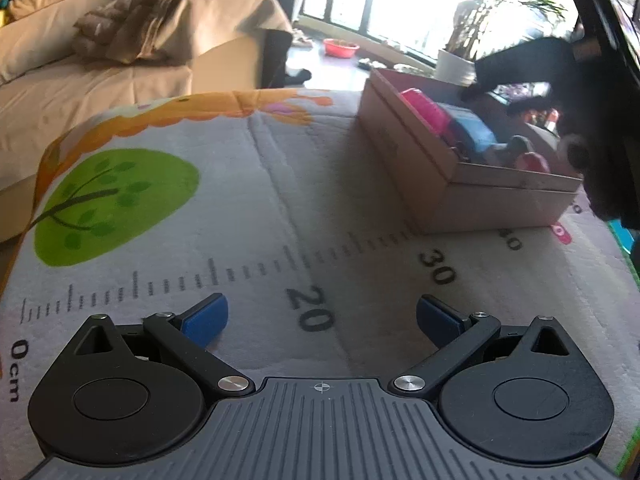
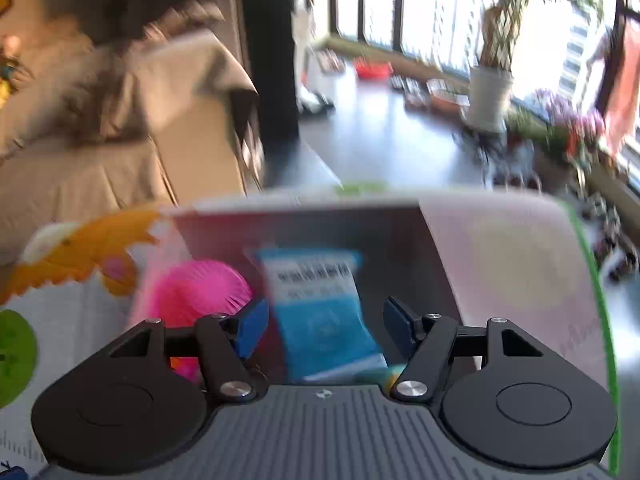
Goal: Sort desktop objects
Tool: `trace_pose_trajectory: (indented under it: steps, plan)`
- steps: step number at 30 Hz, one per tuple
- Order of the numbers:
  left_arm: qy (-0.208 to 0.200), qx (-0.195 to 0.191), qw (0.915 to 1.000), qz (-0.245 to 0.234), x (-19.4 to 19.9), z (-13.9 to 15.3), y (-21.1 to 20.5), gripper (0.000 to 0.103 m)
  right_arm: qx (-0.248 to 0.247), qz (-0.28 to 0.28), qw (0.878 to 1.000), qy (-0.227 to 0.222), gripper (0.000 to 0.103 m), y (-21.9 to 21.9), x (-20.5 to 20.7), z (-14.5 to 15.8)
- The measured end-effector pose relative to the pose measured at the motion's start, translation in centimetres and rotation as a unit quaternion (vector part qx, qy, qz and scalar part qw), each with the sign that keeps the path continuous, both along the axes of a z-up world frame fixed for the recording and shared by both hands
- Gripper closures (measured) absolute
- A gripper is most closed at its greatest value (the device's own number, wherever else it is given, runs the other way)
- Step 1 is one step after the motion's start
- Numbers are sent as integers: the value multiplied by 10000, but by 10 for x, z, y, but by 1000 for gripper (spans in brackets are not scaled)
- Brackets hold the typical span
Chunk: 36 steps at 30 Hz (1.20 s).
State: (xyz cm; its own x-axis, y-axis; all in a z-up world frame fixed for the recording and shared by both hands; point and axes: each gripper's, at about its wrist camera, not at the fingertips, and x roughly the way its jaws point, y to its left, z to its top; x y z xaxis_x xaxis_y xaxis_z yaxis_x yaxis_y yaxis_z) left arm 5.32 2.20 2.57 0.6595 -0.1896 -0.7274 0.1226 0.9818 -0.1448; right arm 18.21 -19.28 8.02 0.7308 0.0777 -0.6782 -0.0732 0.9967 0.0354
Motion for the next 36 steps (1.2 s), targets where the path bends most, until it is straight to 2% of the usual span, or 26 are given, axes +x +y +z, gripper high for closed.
trace_pose_trajectory:
  steps: [3, 8, 10, 13, 16, 18, 19, 22, 26, 30, 34, 36]
  plan:
    - [-67, 20, 9998, -183, -5, 2, -10, 0, 77, 388, 9992, -53, 38, 14, 3, 6]
    - [-153, 383, 9979, -493, -18, -4, -28, 0, -470, 403, 9981, 67, 38, 35, 16, -13]
    - [-253, 551, 9969, -507, -24, -6, -30, 0, -244, 268, 9993, 107, 38, 21, 16, -11]
    - [-355, 599, 9968, -391, -29, -10, -27, 0, 323, 167, 9992, -144, 36, -11, -13, 5]
    - [-409, 422, 9980, -235, -29, -12, -23, 0, 308, 10, 9983, -495, 19, -37, -61, 17]
    - [-497, 342, 9981, -139, -29, -12, -24, 0, 300, -24, 9979, -569, 3, -50, -99, 16]
    - [-525, 305, 9981, -91, -28, -12, -25, 0, 299, -12, 9979, -580, 0, -54, -116, 12]
    - [-591, 177, 9981, -12, -25, -14, -29, 0, 215, 29, 9989, -418, 0, -52, -155, -9]
    - [-581, 366, 9976, 1, -20, -19, -39, 0, -56, 9, 9999, -155, 0, -38, -187, -48]
    - [-535, 543, 9971, -60, -18, -21, -44, 0, -273, -184, 9994, 116, 0, -32, -186, -77]
    - [-546, 665, 9963, -59, -19, -22, -47, 0, -200, -162, 9997, 22, 0, -34, -176, -82]
    - [-552, 659, 9963, -53, -19, -23, -46, 0, -162, -287, 9992, -216, 0, -33, -178, -87]
